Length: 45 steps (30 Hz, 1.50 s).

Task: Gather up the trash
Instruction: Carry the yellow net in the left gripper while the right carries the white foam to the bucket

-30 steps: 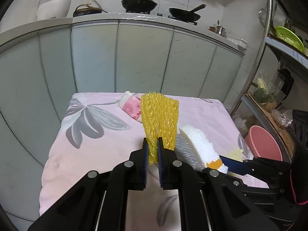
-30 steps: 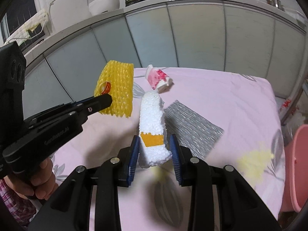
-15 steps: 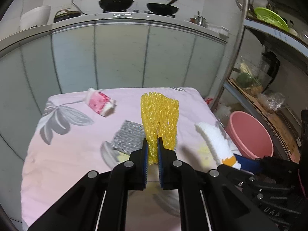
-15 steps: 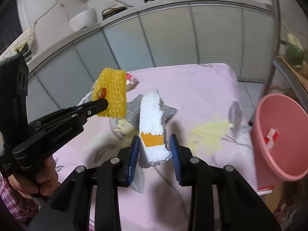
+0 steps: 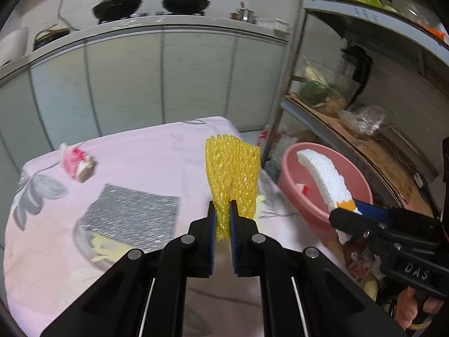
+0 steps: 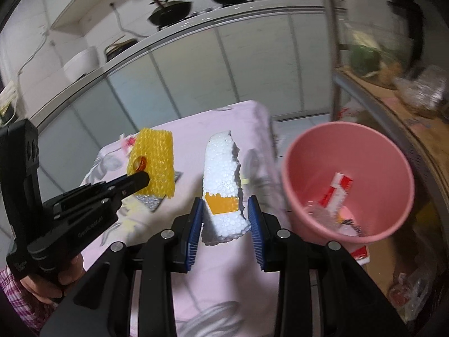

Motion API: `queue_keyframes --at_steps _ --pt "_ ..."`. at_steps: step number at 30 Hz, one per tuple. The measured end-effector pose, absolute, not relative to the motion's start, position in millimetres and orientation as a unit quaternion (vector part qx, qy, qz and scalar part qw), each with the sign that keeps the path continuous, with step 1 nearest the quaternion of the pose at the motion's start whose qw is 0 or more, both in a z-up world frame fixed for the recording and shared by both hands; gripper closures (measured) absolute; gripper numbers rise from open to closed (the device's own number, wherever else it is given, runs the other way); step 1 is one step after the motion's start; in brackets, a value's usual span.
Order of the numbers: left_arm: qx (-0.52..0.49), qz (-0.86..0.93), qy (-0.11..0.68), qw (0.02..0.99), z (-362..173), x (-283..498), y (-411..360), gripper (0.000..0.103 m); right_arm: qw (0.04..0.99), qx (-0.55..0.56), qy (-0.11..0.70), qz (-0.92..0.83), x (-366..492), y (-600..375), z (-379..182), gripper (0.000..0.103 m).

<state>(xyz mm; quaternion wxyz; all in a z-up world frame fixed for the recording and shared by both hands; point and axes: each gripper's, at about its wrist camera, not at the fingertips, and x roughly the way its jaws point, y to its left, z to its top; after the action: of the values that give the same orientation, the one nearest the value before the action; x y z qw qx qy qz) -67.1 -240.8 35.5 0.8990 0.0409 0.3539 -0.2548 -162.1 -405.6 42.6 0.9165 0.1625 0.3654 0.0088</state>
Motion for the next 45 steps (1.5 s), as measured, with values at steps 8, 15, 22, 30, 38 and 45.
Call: queue_keyframes --at_steps 8,15,22,30,38,45 --pt "0.062 -0.294 0.352 0.886 33 -69 -286 0.095 0.915 0.18 0.358 -0.054 -171 -454 38 0.07" --pt "0.069 -0.317 0.353 0.878 32 -62 -320 0.095 0.911 0.187 0.356 -0.092 -175 -482 31 0.07" --pt "0.077 -0.337 0.351 0.87 31 -58 -352 0.095 0.907 0.187 0.359 -0.119 -174 -501 24 0.07" --pt "0.087 -0.356 0.356 0.86 23 -50 -385 0.095 0.899 0.193 0.367 -0.139 -166 -518 13 0.07" --pt "0.093 -0.364 0.38 0.845 2 -38 -412 0.095 0.89 0.192 0.383 -0.156 -156 -528 -1 0.07" --pt "0.102 -0.365 0.389 0.84 -11 -31 -423 0.095 0.885 0.186 0.395 -0.162 -144 -533 -10 0.07"
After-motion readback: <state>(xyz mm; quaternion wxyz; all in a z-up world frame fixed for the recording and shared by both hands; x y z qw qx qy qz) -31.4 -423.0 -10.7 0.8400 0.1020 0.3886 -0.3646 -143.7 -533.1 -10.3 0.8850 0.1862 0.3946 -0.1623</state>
